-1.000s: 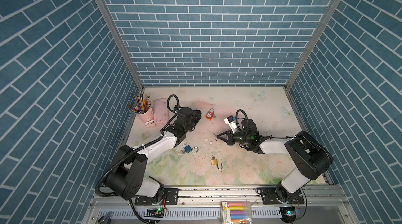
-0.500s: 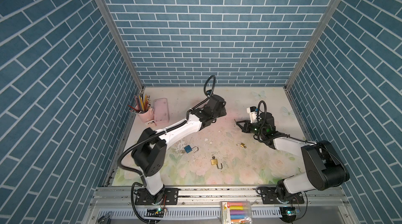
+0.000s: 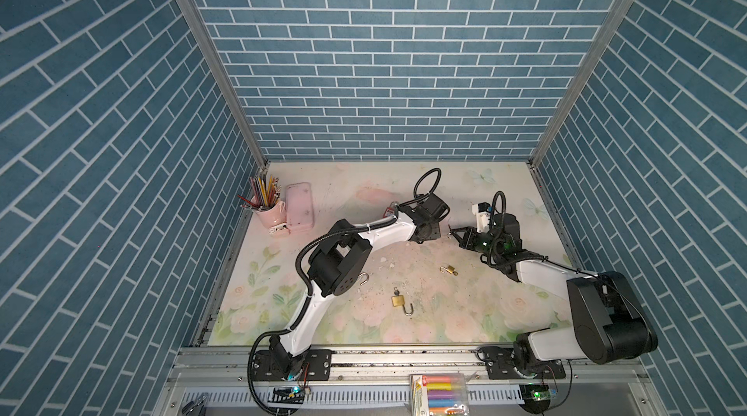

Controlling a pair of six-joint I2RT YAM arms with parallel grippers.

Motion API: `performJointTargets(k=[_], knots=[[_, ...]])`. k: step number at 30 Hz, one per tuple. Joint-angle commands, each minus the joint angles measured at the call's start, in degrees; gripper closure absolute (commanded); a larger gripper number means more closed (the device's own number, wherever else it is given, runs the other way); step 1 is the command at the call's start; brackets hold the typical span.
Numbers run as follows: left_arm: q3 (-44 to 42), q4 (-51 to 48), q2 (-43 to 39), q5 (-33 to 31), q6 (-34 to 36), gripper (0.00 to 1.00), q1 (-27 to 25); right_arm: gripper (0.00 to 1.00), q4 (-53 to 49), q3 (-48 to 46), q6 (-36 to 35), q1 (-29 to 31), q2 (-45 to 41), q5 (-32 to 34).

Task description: Lock with the key

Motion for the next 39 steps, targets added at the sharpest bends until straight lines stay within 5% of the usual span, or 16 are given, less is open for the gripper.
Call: performJointTargets(k=[1, 16, 23, 27, 34, 39], knots=[[4.9, -2.1, 2.1, 0.2, -0.3, 1.0, 0.0, 1.0, -0.1, -0.2, 1.5, -0.2, -0.1, 0.5], [14.4, -8.7, 9.3, -1.7, 0.6, 0.99, 0.1, 1.0, -0.5, -0.9, 1.5, -0.9, -1.3, 2.6], [14.3, -8.1, 9.3, -0.3, 0.8, 0.57, 0.1, 1.0, -0.7, -0.7, 1.5, -1.4, -0.6, 3.0], [14.4, -7.6, 8.6, 0.2, 1.1, 0.43, 0.2, 1.0, -1.0, -0.5, 1.5, -1.6, -0.4, 3.1], [13.8, -7.1, 4.6, -2.0, 2.4, 0.39, 0.4, 1.0, -1.4, -0.2, 1.2, -2.5, 0.2, 3.7], [7.7, -2.5, -5.4, -8.1, 6.7, 0.36, 0.6, 1.0, -1.8, 2.6, 0.4, -3.1, 4.6, 1.9]])
